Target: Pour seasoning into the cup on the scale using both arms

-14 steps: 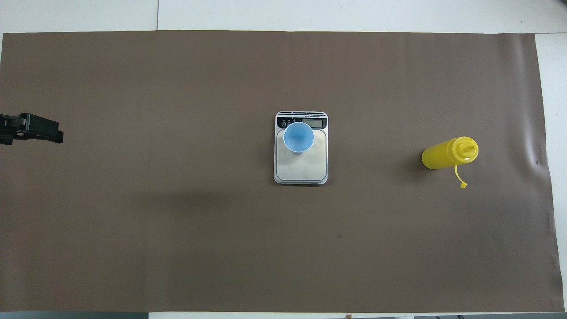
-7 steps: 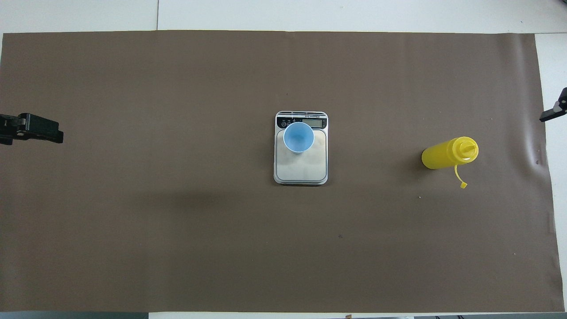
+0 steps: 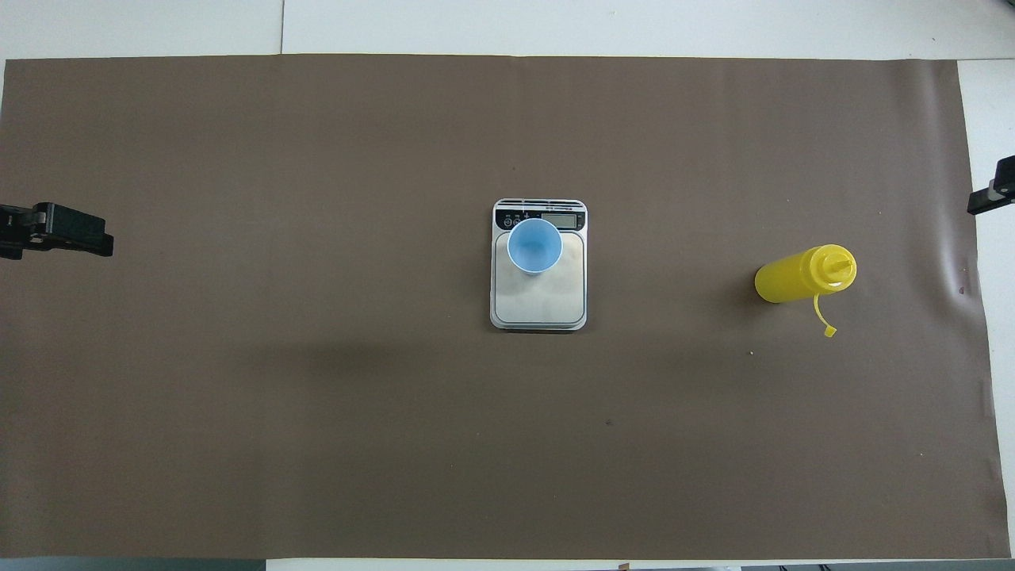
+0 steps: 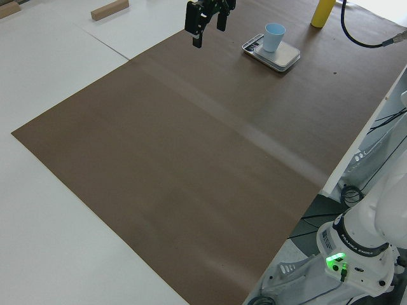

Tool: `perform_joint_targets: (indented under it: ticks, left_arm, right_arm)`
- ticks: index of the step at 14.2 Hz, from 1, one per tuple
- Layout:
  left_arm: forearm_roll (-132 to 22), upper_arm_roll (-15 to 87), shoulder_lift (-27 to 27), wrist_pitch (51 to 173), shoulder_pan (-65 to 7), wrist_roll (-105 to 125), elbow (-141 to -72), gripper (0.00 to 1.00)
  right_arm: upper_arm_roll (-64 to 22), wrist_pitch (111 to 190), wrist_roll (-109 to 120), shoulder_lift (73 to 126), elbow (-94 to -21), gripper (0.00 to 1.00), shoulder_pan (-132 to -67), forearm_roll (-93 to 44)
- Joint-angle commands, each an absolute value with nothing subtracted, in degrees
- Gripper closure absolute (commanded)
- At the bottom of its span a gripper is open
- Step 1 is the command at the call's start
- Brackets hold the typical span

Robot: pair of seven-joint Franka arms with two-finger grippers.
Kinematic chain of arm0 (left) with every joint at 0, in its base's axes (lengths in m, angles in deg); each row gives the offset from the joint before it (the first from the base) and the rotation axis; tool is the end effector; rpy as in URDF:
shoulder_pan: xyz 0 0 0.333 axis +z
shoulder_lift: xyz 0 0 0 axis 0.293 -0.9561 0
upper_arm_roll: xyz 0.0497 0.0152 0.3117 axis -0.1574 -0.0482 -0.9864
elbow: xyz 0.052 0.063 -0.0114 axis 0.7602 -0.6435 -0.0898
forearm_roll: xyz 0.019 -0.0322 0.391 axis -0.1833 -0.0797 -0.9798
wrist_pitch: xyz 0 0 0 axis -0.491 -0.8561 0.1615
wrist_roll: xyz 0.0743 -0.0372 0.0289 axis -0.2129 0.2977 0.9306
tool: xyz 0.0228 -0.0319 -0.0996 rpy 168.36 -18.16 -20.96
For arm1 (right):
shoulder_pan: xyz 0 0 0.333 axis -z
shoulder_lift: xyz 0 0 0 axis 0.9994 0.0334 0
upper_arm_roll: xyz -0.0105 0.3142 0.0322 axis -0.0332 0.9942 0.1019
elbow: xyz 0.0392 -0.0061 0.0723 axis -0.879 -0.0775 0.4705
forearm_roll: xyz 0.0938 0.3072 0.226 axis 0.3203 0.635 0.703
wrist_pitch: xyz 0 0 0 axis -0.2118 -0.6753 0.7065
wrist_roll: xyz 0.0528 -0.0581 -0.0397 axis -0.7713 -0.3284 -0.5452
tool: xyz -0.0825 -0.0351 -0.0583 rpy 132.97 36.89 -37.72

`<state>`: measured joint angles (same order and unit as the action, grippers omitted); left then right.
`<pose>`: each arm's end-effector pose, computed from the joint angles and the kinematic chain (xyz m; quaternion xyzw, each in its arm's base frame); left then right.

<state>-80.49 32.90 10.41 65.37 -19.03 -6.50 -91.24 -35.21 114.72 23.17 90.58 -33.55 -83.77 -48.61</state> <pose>0.5505 -0.0179 0.6062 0.9996 -0.0253 -0.0088 0.0010 0.5665 -0.0948 0.6334 -0.9819 0.1784 0.0376 0.0506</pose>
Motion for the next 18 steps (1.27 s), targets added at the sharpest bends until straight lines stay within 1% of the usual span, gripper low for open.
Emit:
perform_joint_targets:
  ticks: [1, 3, 7, 10, 12, 18]
  left_arm:
    - [-79.65, 32.81, 11.58, 64.68, -18.79, -7.26, -91.94, 0.00]
    - [-79.65, 32.81, 11.58, 64.68, -18.79, -7.26, -91.94, 0.00]
    - [-79.65, 32.81, 11.58, 64.68, -18.79, -7.26, -91.94, 0.00]
    - [-79.65, 32.81, 11.58, 64.68, -18.71, -7.26, -91.94, 0.00]
    - [-79.65, 32.81, 11.58, 64.68, -18.71, -7.26, -91.94, 0.00]
    - [-79.65, 32.81, 11.50, 64.68, -18.71, -7.26, -91.94, 0.00]
  right_arm:
    - [-37.01, 116.13, 21.51, 85.84, -39.14, 0.00, -88.00, -52.02]
    - [-37.01, 116.31, 21.16, 84.33, -41.79, 0.00, -88.53, -52.37]
    - [-33.41, 116.22, 20.28, 84.86, -41.44, 0.00, -88.53, -57.20]
    - [-34.20, 116.83, 20.19, 84.86, -41.44, 0.00, -88.44, -56.24]
    - [-33.06, 116.75, 20.72, 84.94, -41.35, 0.00, -88.35, -56.24]
    - [-33.15, 117.98, 20.63, 84.86, -41.62, 0.00, -88.00, -56.24]
